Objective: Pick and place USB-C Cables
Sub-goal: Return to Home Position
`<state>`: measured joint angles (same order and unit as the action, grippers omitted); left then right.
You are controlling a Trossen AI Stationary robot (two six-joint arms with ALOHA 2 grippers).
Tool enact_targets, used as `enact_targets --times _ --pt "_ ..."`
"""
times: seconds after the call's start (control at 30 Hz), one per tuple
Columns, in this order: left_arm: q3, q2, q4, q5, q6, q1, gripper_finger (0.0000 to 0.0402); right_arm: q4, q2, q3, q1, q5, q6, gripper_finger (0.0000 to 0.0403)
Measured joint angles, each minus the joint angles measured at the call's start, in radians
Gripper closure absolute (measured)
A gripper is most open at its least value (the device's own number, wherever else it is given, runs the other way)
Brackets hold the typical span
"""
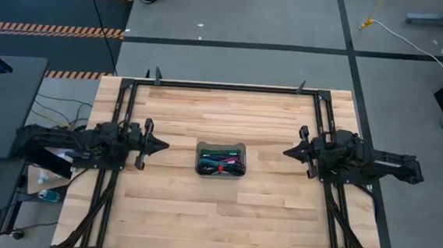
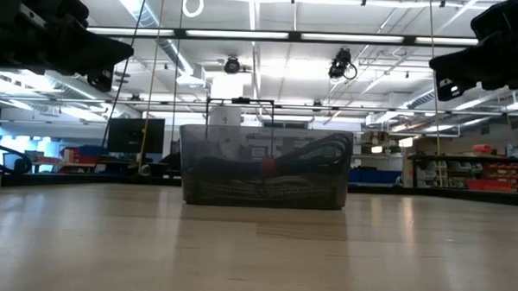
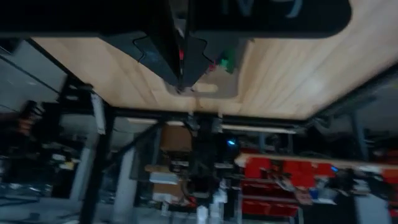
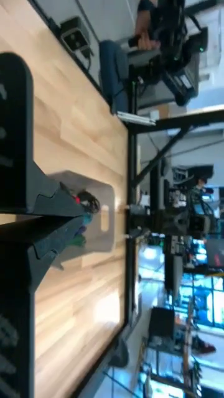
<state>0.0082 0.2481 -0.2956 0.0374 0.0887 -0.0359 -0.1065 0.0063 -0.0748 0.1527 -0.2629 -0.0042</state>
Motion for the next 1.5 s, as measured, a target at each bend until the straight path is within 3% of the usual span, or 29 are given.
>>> enact_targets --times 0.27,0.57,0.87,0.97,1.13,1.5 --pt "0.0 0.0 0.002 0.0 -0.003 -0.076 0.0377 -0.049 0.0 -0.003 0.022 0.107 0.028 0.0391" --pt "-0.001 0.0 0.008 0.015 -0.001 -0.076 0.0377 -0.081 0.0 -0.003 0.0 0.08 0.036 0.0391" --pt "-0.001 0.0 0.008 0.053 0.005 -0.076 0.0377 -0.073 0.0 -0.003 -0.1 0.055 0.054 0.0391" --pt "-0.001 0.0 0.008 0.054 0.005 -0.076 0.0377 -0.073 0.001 0.0 -0.151 0.096 0.068 0.0391" --pt "-0.001 0.0 0.008 0.054 0.004 -0.076 0.0377 -0.067 0.001 0.005 -0.233 0.269 0.052 0.0391" --pt "-0.002 0.0 0.009 0.054 0.004 -0.076 0.0377 -0.067 0.003 0.006 -0.291 0.274 0.046 0.0391"
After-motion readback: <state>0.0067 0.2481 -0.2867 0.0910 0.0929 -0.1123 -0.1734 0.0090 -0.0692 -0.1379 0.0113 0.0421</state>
